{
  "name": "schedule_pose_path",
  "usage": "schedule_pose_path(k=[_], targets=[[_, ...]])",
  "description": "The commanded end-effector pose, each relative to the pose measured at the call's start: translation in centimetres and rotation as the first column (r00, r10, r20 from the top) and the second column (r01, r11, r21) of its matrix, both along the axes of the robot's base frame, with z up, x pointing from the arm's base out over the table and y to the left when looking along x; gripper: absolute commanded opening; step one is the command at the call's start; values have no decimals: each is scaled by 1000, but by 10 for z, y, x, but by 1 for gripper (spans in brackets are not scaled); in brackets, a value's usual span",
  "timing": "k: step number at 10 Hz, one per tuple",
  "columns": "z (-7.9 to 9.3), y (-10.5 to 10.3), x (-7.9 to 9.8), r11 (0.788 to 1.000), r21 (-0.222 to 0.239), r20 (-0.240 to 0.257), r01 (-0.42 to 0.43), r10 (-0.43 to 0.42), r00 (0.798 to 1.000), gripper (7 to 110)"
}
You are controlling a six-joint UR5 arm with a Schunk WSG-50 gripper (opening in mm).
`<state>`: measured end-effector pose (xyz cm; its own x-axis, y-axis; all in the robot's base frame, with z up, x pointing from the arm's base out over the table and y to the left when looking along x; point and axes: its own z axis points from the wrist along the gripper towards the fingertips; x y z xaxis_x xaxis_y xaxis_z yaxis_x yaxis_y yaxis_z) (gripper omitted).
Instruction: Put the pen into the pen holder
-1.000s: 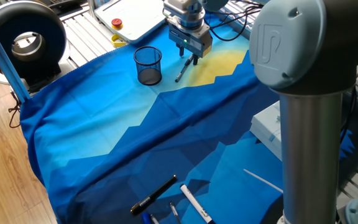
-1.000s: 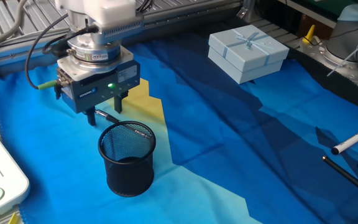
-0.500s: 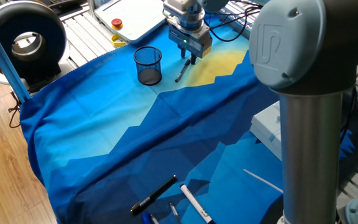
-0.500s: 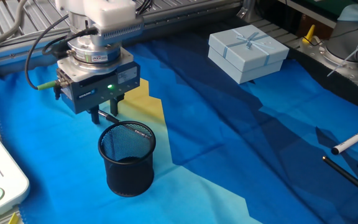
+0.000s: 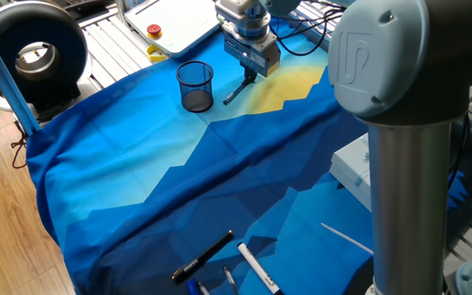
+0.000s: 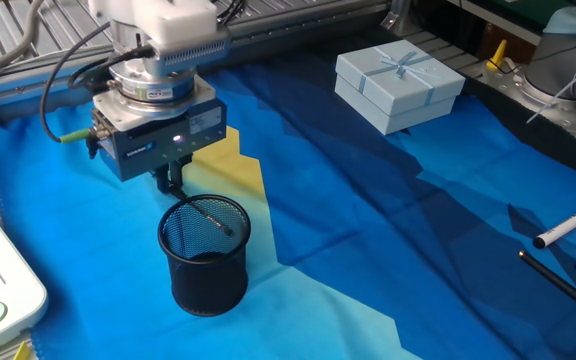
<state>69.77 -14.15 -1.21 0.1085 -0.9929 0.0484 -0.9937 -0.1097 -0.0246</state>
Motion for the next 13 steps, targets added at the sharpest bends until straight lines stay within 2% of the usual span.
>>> schedule_pose_path(k=[1,3,5,9,13], targets=[[1,0,-1,1000,6,-2,19,-19,1000,7],[2,-1,-2,1000,4,-8,29,-29,1000,7],[13,-3,-6,998,0,-14,69,-69,998,7],[47,-2,-5,983,12,-3,182,-182,983,7],[77,4,-2,973,34,13,226,-227,974,7]])
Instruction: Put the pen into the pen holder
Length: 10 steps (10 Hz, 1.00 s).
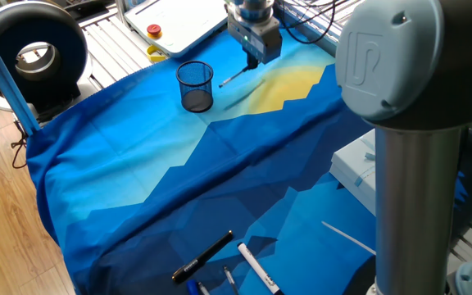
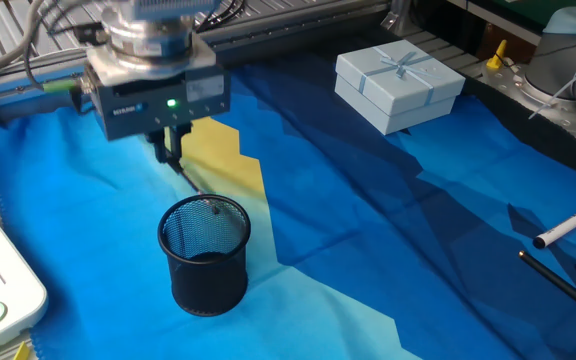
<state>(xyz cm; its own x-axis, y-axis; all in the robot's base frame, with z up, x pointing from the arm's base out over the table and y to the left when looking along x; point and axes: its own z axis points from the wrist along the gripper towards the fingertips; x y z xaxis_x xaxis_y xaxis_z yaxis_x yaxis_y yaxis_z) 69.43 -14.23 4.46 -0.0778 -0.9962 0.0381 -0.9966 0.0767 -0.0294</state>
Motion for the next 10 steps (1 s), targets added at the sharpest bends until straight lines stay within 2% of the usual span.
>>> schedule_pose_path(k=[1,4,8,10], targets=[[25,6,1,999,23,15,46,-47,999,7],[42,9,-2,998,31,16,62,-62,998,7],[57,0,-11,997,25,12,70,-70,997,7],[61,-8,-11,998,-21,15,65,-65,998,7]])
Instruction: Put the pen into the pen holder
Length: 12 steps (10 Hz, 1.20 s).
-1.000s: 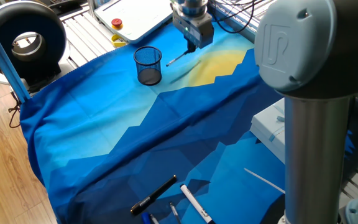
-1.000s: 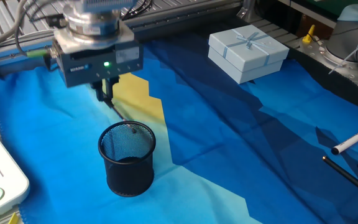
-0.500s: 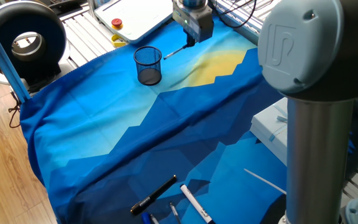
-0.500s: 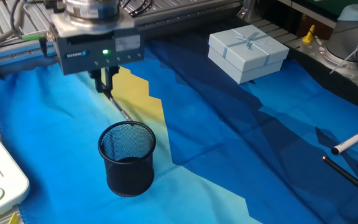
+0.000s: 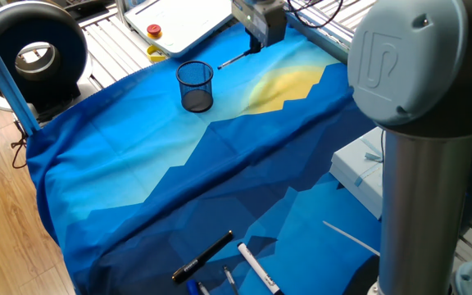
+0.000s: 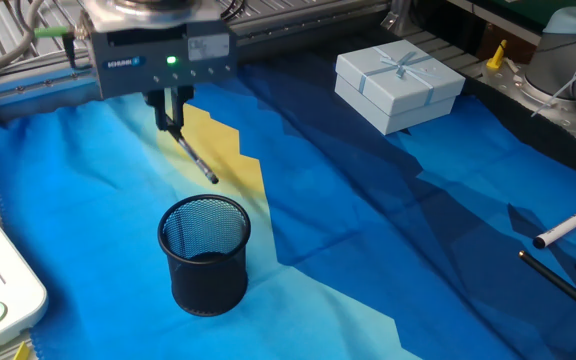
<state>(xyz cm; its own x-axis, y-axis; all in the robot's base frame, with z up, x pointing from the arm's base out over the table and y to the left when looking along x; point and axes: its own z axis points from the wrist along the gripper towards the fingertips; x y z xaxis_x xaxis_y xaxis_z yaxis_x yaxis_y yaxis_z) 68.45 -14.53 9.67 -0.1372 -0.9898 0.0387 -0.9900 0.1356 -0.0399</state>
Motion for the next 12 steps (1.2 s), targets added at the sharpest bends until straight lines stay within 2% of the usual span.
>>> schedule_pose_path(k=[1,4,8,12], targets=[[9,-6,0,1000,-25,7,12,-11,1000,7],[10,-4,6,1000,-12,23,22,-21,1000,7],[-4,0,18,1000,-6,27,24,-24,999,7],[-5,-1,12,1000,-3,0,29,-29,1000,7]])
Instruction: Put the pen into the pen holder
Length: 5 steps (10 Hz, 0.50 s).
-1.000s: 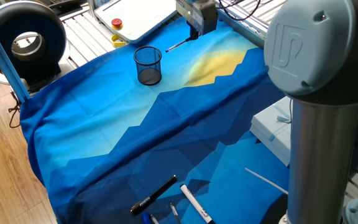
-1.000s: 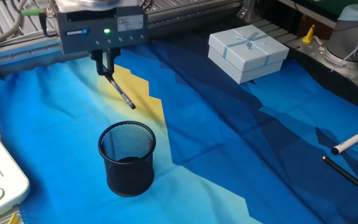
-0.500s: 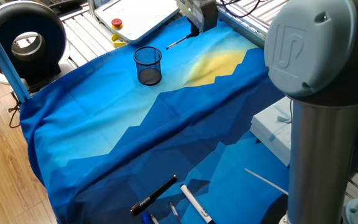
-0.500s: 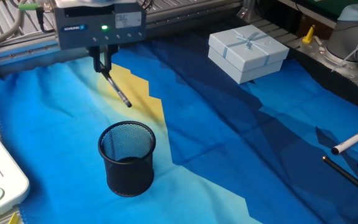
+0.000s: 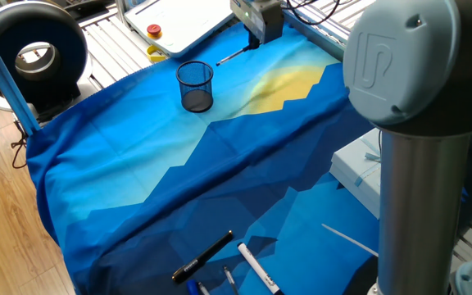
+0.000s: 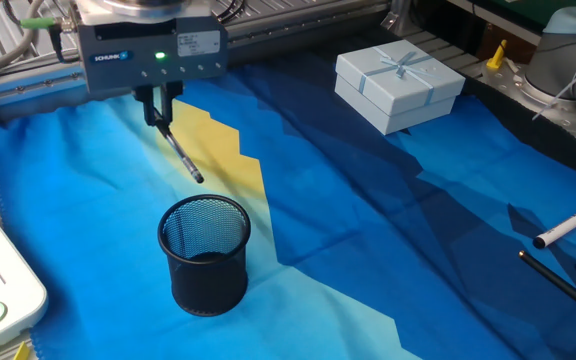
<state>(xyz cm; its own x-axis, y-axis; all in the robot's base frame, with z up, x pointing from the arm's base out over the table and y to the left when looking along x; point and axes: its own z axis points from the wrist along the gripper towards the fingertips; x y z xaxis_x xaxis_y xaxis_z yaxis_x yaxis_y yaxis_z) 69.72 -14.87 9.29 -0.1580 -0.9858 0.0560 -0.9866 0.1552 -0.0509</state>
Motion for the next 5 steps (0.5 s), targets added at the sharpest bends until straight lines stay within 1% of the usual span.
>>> schedule_pose_path(k=[1,2,4,5], targets=[[-1,7,-2,999,35,-12,1,0,1000,7],[-1,10,-2,999,46,-13,-1,1,1000,7],[-1,9,-4,999,44,-21,1,0,1000,7],[-1,16,-1,997,70,-10,-12,12,1000,7]])
